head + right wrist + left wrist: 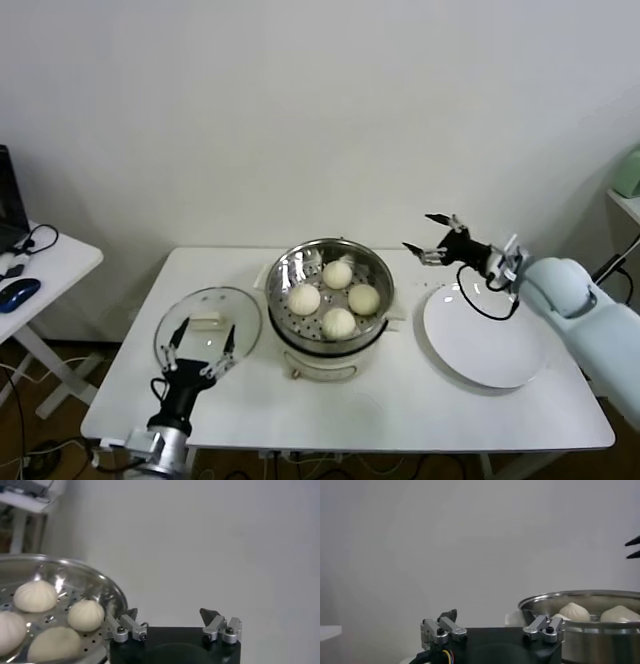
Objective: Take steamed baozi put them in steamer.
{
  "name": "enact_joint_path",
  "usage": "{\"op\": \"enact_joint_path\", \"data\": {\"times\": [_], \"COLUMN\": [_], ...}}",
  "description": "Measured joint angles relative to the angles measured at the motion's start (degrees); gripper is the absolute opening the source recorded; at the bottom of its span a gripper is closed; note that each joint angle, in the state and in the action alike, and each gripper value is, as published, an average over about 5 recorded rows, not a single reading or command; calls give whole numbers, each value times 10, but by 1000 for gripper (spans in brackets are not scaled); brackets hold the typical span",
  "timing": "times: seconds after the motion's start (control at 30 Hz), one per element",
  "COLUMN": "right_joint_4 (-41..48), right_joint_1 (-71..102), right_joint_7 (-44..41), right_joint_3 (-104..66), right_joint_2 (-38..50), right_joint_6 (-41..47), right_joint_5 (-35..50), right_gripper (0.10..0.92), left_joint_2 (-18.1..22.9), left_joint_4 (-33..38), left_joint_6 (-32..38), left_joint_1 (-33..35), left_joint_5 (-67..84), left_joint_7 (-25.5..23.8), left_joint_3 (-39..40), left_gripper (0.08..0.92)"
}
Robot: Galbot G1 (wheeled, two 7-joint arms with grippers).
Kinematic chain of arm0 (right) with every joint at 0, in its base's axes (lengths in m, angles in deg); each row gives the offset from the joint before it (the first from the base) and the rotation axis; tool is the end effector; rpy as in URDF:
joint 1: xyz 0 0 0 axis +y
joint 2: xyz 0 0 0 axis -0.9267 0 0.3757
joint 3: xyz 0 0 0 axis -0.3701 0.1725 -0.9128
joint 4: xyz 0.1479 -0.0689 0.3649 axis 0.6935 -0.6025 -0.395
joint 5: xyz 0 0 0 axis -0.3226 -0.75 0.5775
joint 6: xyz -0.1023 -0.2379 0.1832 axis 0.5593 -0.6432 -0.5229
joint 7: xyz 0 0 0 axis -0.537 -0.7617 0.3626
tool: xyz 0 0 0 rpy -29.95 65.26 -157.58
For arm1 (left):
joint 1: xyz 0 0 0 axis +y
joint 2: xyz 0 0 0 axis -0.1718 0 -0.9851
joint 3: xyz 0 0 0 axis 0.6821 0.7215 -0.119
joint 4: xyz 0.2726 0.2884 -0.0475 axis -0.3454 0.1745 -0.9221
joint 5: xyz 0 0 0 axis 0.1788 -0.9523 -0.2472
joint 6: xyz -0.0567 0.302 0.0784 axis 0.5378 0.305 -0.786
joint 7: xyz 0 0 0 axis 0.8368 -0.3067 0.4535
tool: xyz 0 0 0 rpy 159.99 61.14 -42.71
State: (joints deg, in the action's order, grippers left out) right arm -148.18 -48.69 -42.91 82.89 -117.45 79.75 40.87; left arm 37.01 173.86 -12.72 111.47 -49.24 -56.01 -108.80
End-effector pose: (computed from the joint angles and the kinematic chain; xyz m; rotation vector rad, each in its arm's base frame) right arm 0.4093 -0.2166 -0.2072 0.9646 -2.7901 0.7075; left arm 0.1106 0.0620 -0.3634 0.1546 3.1078 0.1532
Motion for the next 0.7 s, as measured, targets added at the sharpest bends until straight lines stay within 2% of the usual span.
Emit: {"op": "enact_joint_path", "data": {"times": [0.37, 0.7], "right_joint_4": [-85, -138], "right_joint_1": [242, 384], "right_joint_7": [45, 58], "right_joint_3": [-242, -369], "right_joint_2": [-120, -256], "right_joint_6": [-35, -70], "right_joint_5": [-47, -78], "right_gripper": [823, 823], "left_joint_2": [-3, -6], "left_joint_4": [-3, 3], "left_joint_6": [-20, -50], "left_joint_1": [-14, -15], "left_joint_5": [16, 48], "left_joint_7": [-9, -25], "left_joint_3": [-23, -46], "left_gripper": [823, 823]}}
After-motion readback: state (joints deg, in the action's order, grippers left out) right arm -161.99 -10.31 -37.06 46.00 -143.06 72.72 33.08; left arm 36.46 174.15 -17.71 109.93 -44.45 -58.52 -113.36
